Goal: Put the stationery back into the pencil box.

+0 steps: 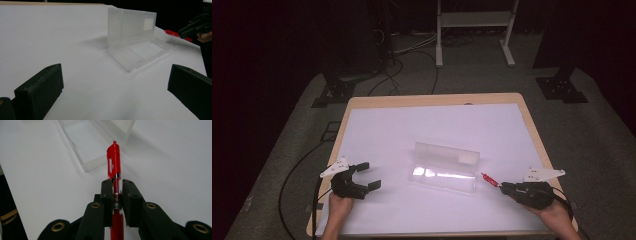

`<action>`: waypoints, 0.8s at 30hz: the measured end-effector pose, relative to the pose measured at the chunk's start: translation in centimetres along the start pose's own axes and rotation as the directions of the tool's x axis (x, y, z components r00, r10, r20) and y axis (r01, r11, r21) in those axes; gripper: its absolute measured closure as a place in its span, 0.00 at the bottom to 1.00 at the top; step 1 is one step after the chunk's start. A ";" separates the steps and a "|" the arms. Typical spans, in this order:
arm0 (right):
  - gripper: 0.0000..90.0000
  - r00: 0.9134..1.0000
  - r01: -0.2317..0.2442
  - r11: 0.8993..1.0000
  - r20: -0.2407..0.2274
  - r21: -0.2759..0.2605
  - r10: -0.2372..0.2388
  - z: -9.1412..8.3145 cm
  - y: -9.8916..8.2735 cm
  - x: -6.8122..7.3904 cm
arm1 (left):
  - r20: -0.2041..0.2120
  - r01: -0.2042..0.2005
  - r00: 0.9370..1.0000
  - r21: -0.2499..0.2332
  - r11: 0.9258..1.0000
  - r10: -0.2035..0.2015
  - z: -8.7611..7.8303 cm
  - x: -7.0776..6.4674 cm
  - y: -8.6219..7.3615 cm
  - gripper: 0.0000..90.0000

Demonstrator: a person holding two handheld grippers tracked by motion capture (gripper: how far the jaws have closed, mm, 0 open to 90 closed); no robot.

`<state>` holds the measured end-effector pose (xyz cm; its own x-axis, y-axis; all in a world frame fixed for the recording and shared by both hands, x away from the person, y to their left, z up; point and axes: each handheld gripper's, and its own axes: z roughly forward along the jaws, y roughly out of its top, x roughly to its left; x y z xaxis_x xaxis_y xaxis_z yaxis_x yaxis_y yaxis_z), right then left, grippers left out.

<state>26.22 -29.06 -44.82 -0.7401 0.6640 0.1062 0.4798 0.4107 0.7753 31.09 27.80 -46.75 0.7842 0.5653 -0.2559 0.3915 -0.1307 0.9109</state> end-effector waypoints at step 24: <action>0.88 0.990 0.104 0.994 -0.094 -0.026 -0.106 2.0 4.7 1.9 | 0.001 0.003 1.000 0.000 1.000 -0.003 0.0 0.1 0.0 0.00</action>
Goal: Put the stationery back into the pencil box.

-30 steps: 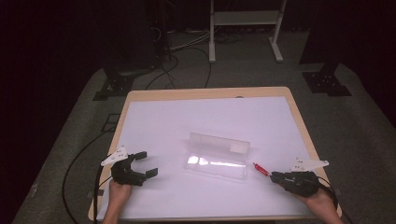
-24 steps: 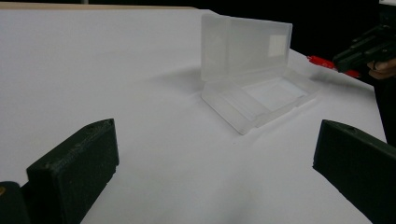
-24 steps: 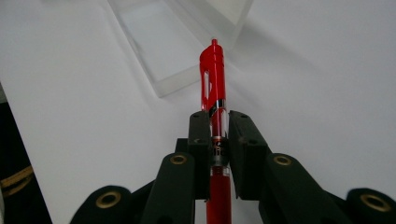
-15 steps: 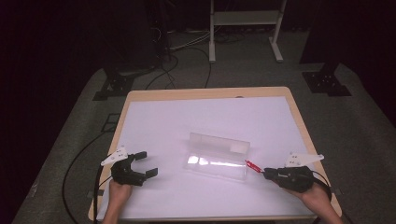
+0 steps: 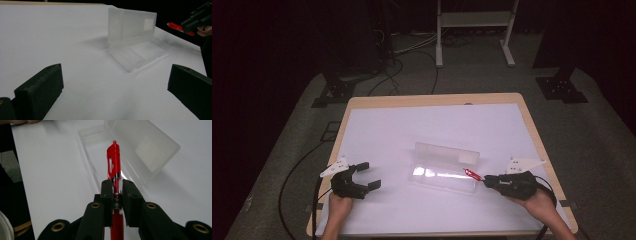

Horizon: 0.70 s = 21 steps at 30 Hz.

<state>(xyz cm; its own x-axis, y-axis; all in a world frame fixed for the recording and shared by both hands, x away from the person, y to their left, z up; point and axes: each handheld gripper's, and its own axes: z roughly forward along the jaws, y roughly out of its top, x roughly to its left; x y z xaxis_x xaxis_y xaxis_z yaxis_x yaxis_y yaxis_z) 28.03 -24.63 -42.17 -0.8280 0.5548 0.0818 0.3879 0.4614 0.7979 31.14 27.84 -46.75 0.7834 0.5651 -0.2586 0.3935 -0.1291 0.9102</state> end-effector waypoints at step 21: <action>0.88 0.996 0.065 0.998 -0.062 0.010 -0.064 2.4 2.8 0.7 | 0.001 0.000 1.000 0.000 1.000 0.000 0.0 0.0 0.0 0.00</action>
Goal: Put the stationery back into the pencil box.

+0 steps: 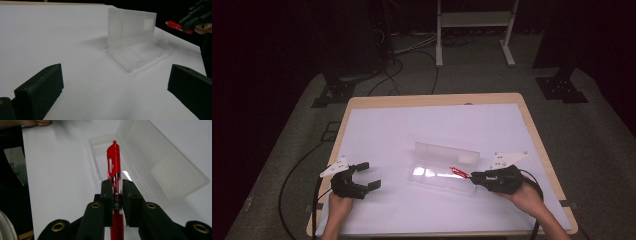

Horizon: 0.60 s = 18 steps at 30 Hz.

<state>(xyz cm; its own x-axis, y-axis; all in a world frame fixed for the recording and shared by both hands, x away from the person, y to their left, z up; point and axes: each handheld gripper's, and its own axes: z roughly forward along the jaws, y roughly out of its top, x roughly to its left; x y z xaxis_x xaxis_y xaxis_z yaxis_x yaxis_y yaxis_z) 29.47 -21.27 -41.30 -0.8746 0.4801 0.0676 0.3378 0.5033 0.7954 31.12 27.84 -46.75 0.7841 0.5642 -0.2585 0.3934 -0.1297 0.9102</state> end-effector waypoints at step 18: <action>0.88 0.999 0.034 0.999 -0.038 0.029 -0.033 2.9 1.7 -0.3 | 0.001 -0.002 1.000 -0.001 1.000 0.002 0.0 0.0 0.0 0.00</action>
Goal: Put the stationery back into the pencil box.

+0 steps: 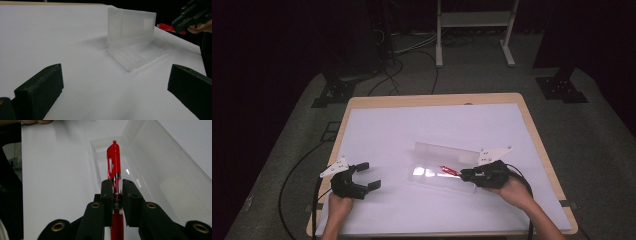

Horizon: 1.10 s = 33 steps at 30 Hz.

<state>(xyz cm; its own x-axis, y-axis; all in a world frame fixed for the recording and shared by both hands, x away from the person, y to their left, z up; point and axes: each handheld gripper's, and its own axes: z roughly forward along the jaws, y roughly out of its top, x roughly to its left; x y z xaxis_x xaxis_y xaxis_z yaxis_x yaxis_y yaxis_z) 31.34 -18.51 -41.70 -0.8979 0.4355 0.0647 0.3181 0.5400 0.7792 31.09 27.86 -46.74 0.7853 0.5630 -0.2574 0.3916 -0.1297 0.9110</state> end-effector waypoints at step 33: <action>0.88 0.999 -0.004 0.998 -0.043 0.064 0.007 4.6 0.3 -1.3 | 0.000 0.000 1.000 0.000 1.000 0.000 0.0 0.0 0.0 0.00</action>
<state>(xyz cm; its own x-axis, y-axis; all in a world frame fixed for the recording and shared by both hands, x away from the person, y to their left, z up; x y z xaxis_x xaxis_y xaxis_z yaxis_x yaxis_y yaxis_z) 34.04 -15.59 -44.41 -0.9078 0.4080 0.0968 0.3406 0.5829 0.7377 31.07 27.86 -46.73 0.7853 0.5632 -0.2573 0.3913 -0.1294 0.9111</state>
